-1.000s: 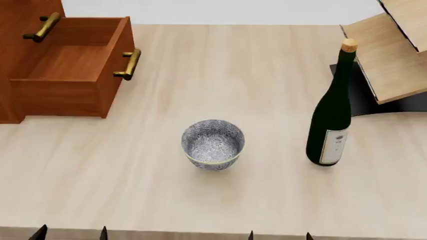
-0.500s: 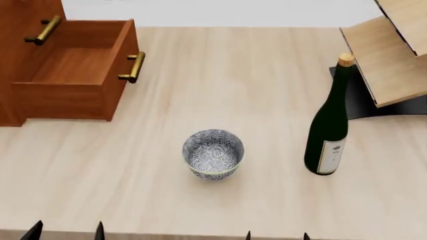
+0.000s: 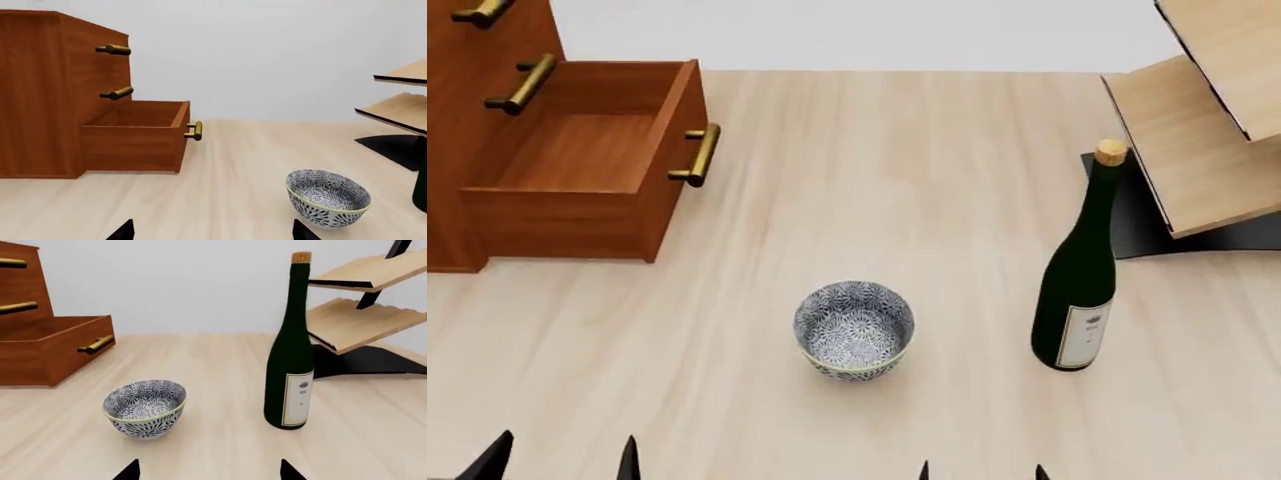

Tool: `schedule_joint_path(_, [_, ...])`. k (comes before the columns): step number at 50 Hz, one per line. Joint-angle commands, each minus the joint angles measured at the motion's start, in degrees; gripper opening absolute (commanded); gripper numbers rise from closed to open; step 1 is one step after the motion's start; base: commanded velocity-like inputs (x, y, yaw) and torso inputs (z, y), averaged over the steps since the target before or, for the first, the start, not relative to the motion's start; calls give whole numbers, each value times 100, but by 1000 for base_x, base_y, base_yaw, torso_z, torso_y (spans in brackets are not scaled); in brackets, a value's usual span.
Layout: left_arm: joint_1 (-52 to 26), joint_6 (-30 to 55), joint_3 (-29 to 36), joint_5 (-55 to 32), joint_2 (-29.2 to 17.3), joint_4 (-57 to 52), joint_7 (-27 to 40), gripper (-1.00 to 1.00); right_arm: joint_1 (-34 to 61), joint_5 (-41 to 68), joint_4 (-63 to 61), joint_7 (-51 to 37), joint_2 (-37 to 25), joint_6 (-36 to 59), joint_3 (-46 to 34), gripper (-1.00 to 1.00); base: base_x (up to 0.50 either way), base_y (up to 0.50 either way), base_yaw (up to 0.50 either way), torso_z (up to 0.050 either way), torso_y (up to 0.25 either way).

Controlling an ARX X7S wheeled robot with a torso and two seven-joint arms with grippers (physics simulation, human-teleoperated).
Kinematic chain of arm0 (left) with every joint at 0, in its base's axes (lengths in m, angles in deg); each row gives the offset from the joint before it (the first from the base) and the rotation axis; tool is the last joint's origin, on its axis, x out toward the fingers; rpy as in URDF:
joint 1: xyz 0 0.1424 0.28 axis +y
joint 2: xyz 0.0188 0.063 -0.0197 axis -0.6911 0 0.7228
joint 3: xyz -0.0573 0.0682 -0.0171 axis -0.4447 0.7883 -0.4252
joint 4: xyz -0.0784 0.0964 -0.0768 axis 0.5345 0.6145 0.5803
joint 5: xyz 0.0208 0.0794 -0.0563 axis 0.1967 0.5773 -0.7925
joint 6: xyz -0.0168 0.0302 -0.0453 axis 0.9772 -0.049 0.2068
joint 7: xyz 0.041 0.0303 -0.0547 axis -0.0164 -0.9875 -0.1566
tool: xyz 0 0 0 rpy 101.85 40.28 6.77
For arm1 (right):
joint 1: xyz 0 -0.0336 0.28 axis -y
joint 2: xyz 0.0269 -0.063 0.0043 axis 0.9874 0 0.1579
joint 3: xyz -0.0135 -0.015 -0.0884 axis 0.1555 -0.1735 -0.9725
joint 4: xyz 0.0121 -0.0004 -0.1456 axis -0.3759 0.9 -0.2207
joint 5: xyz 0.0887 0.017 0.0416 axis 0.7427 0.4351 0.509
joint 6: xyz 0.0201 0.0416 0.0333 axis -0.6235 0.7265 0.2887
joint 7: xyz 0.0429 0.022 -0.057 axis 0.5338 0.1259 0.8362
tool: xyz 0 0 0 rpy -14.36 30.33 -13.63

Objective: Close the bottom drawer of the cabinet and open the top drawer.

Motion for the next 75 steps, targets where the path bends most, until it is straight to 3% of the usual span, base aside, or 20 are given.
schedule_joint_path(1, [1, -130, 165, -34, -114, -148, 8, 100, 12, 93, -60, -91, -79, 36, -89, 100, 0, 0, 0, 50, 0])
schedule_joint_path(16, [-595, 664, 158, -212, -376, -1136, 58, 100, 51, 245, -177, -172, -179, 127, -166, 100, 0, 0, 0, 50, 0])
schedule_joint_path(20, [-995, 1460, 135, -205, -510, -1507, 127, 100, 81, 287, -280, -207, -209, 198, -169, 100, 0, 0, 0, 44, 0])
schedule_joint_path(37, [-2316, 2652, 63, -609, -896, -2729, 26, 100, 199, 384, -742, -388, -313, 549, -224, 100, 0, 0, 0, 0, 0])
schedule_joint_path(53, [-3149, 3661, -57, -970, -1088, -3477, 93, 100, 923, 562, -2048, -604, -553, 1821, -200, 100, 0, 0, 0, 0, 0])
schedule_joint_path(75, [-3856, 4200, -281, -1273, -1173, -3930, 231, 100, 1438, 758, -2450, -762, -647, 2449, -154, 100, 0, 0, 0, 0, 0])
